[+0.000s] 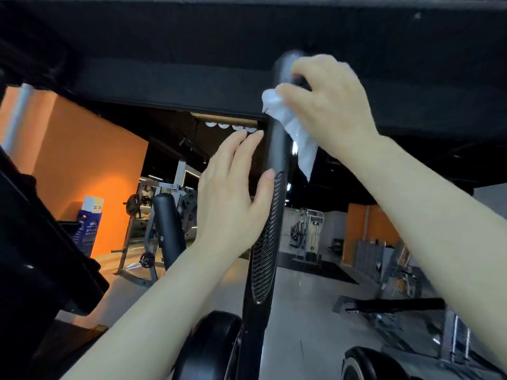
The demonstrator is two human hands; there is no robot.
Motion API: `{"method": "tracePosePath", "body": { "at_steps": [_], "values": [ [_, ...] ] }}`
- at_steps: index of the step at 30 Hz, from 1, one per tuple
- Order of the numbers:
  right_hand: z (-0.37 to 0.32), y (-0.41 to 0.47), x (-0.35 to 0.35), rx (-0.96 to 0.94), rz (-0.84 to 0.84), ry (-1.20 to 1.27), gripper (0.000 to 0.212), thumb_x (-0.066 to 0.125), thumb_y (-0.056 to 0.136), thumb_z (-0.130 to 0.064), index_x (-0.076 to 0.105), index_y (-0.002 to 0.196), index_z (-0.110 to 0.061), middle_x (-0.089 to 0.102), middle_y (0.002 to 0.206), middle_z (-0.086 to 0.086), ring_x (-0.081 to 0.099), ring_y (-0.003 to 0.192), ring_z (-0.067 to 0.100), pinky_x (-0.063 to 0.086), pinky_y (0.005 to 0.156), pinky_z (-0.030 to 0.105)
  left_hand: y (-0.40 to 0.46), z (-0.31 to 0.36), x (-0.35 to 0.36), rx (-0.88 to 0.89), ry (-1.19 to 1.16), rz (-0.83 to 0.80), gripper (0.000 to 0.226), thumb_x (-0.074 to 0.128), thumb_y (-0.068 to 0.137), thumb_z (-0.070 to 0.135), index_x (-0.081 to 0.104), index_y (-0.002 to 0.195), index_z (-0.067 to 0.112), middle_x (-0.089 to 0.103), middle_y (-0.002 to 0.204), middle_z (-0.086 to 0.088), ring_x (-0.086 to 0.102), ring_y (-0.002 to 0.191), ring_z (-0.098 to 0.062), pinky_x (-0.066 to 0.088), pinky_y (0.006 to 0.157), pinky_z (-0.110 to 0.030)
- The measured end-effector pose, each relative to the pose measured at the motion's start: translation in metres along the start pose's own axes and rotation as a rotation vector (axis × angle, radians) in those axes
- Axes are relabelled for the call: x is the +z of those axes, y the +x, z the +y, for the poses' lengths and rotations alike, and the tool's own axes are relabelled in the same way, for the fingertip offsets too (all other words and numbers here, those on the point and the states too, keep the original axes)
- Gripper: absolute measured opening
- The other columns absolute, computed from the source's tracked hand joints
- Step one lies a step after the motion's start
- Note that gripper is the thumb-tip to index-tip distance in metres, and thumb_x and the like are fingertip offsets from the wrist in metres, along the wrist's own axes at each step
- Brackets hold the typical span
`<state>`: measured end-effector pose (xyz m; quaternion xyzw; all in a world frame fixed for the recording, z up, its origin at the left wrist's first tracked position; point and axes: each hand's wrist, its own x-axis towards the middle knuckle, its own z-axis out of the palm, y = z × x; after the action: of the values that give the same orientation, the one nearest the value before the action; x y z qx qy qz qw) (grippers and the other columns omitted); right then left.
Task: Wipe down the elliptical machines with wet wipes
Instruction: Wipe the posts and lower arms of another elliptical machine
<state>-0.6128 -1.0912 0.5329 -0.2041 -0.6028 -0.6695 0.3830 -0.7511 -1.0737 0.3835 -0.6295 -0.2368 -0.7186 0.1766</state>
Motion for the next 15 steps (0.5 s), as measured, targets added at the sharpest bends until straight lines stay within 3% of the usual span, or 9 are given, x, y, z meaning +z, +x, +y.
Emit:
{"method": "tracePosePath", "body": {
  "at_steps": [2,5,7,10,12,15],
  "values": [
    [-0.004,0.016,-0.009,0.332,-0.047,0.2,0.014,0.054,0.093,-0.024,0.066,0.091,-0.016,0.049,0.087,-0.006,0.052,0.087,0.017,0.042,0.072,0.032,0.019,0.01,-0.003,-0.171,-0.179,0.012,0.042,0.054,0.096,0.033,0.051,0.136,0.023,0.049,0.134,0.007,0.048,0.122,-0.009,0.039,0.102,-0.03],
    [-0.019,0.022,-0.016,0.438,-0.162,0.374,0.023,0.046,0.095,-0.028,0.063,0.079,-0.031,0.05,0.08,-0.01,0.045,0.077,0.005,0.036,0.065,0.022,0.043,0.022,-0.012,-0.385,-0.481,-0.07,0.027,0.058,0.097,0.036,0.062,0.122,0.027,0.063,0.113,0.017,0.058,0.102,0.004,0.046,0.09,-0.022],
    [-0.029,0.023,-0.024,0.517,-0.183,0.476,0.023,0.05,0.094,-0.026,0.061,0.074,-0.031,0.049,0.073,-0.013,0.046,0.072,0.004,0.035,0.062,0.019,0.053,0.032,-0.019,-0.392,-0.632,-0.117,0.021,0.055,0.099,0.038,0.067,0.111,0.027,0.069,0.109,0.013,0.063,0.103,-0.002,0.05,0.091,-0.025],
    [-0.033,0.018,-0.03,0.589,-0.21,0.471,0.026,0.056,0.093,-0.032,0.057,0.069,-0.024,0.047,0.072,-0.013,0.048,0.069,0.007,0.036,0.06,0.021,0.064,0.045,-0.029,-0.52,-0.902,-0.209,0.039,0.049,0.098,0.049,0.067,0.117,0.021,0.072,0.111,0.004,0.068,0.102,-0.009,0.056,0.077,-0.022],
    [-0.034,0.015,-0.036,0.638,-0.177,0.467,0.028,0.057,0.092,-0.037,0.053,0.07,-0.021,0.048,0.073,-0.01,0.048,0.069,0.01,0.037,0.06,0.026,0.068,0.049,-0.033,-0.54,-0.889,-0.267,0.039,0.052,0.097,0.048,0.066,0.119,0.019,0.072,0.114,0.003,0.07,0.1,-0.009,0.057,0.073,-0.021],
    [-0.032,0.005,-0.044,0.764,-0.108,0.543,0.028,0.055,0.095,-0.037,0.053,0.08,-0.013,0.049,0.069,-0.009,0.048,0.065,0.011,0.039,0.059,0.027,0.075,0.054,-0.032,-0.531,-0.812,-0.289,0.02,0.058,0.098,0.025,0.068,0.106,0.009,0.075,0.105,-0.004,0.072,0.091,-0.013,0.057,0.066,-0.022]
  ]
}}
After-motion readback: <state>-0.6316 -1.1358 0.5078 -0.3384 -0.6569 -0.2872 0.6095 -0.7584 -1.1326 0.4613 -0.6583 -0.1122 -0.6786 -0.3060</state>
